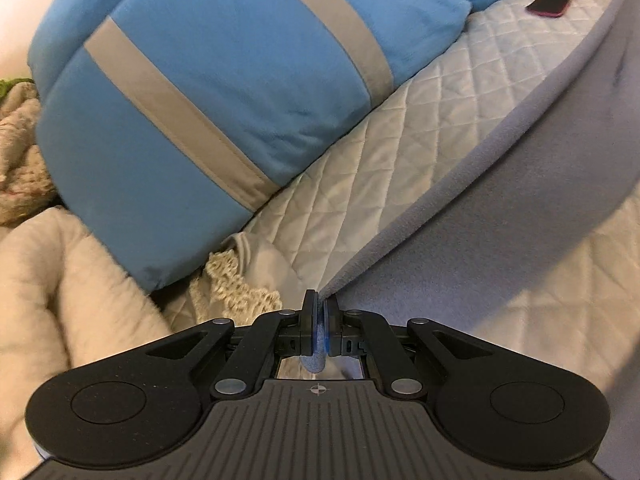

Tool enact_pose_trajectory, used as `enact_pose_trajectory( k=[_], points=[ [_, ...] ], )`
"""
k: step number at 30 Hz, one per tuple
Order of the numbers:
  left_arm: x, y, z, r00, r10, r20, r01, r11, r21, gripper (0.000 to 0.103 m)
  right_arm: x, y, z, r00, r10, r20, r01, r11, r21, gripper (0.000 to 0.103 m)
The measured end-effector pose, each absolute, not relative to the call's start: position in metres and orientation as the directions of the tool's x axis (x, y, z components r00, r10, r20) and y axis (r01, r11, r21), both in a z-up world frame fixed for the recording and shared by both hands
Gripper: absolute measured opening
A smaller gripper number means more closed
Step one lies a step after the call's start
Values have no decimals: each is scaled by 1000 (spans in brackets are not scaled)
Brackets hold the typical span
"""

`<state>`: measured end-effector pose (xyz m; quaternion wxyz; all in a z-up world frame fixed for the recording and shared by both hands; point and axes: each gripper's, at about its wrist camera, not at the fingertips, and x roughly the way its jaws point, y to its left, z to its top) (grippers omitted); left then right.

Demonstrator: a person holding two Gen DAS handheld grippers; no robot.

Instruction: Fold clothes

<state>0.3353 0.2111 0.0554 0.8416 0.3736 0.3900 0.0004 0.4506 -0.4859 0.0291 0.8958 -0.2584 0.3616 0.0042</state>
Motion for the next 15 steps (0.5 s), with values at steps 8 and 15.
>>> enact_pose_trajectory(
  k=[8,15],
  points=[
    [387,224,22,651,300,-698,266,771,579,3,473,-482,6,703,-231,-673,-164,868,-469,0],
    [392,225,15,656,346,-670,208,771,602,11,483,-472,-6,678,-282,-679,-142,856,-498,27]
  ],
)
